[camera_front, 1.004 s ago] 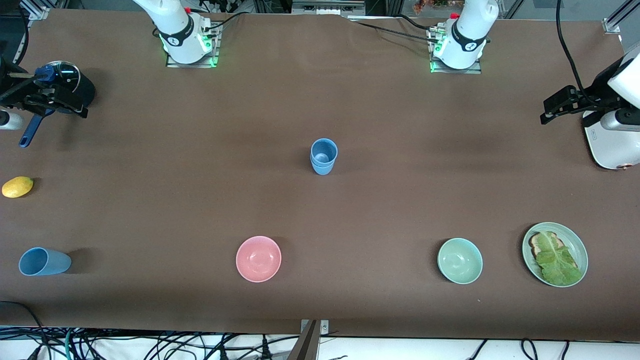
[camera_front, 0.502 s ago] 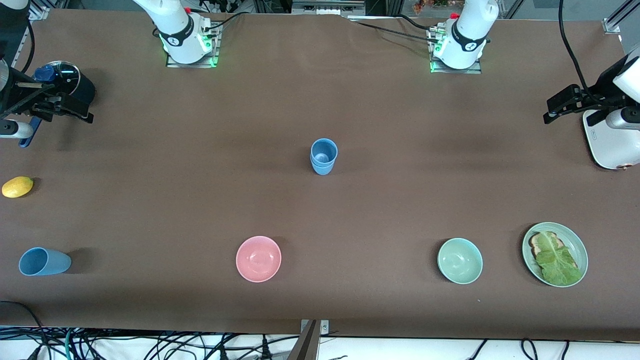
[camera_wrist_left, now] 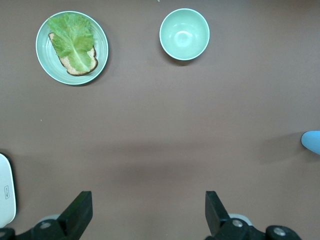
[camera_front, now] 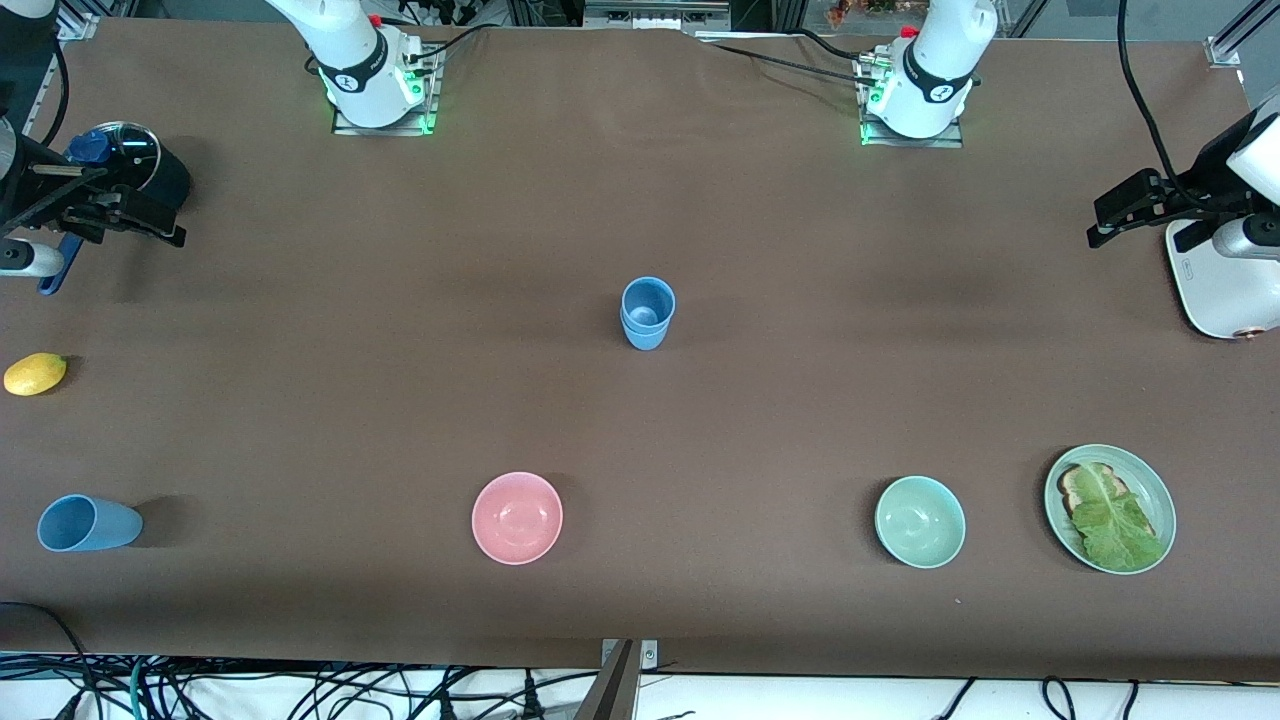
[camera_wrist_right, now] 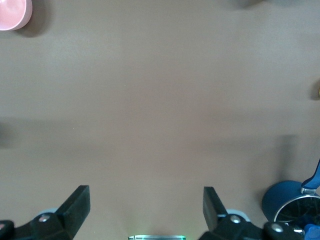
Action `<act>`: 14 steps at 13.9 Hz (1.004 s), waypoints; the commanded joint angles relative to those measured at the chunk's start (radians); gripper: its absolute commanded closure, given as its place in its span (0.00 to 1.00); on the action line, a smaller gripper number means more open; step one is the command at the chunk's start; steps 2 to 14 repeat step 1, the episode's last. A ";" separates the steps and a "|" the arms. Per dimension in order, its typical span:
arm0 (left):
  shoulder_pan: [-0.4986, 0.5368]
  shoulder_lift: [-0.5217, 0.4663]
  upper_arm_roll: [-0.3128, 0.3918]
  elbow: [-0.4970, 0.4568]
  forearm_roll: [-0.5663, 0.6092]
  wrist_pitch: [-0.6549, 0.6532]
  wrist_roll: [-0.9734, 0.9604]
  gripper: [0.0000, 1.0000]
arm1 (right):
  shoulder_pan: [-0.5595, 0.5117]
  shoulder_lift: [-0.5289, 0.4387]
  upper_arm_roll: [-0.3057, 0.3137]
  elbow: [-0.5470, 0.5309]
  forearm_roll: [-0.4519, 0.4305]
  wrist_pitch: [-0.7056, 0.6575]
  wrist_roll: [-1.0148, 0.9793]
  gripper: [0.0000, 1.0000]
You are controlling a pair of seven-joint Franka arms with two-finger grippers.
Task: Stack blue cups with both arms
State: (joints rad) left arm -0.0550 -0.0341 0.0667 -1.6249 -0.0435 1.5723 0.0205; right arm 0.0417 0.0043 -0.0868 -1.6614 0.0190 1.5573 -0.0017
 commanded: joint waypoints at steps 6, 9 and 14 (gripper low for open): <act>-0.003 -0.012 -0.002 0.002 0.016 0.002 -0.013 0.01 | -0.016 -0.006 0.007 0.006 0.010 0.000 0.009 0.00; -0.003 -0.012 -0.002 0.002 0.016 0.002 -0.013 0.01 | -0.016 -0.006 0.007 0.006 0.010 0.000 0.009 0.00; -0.003 -0.012 -0.002 0.002 0.016 0.002 -0.013 0.01 | -0.016 -0.006 0.007 0.006 0.010 0.000 0.009 0.00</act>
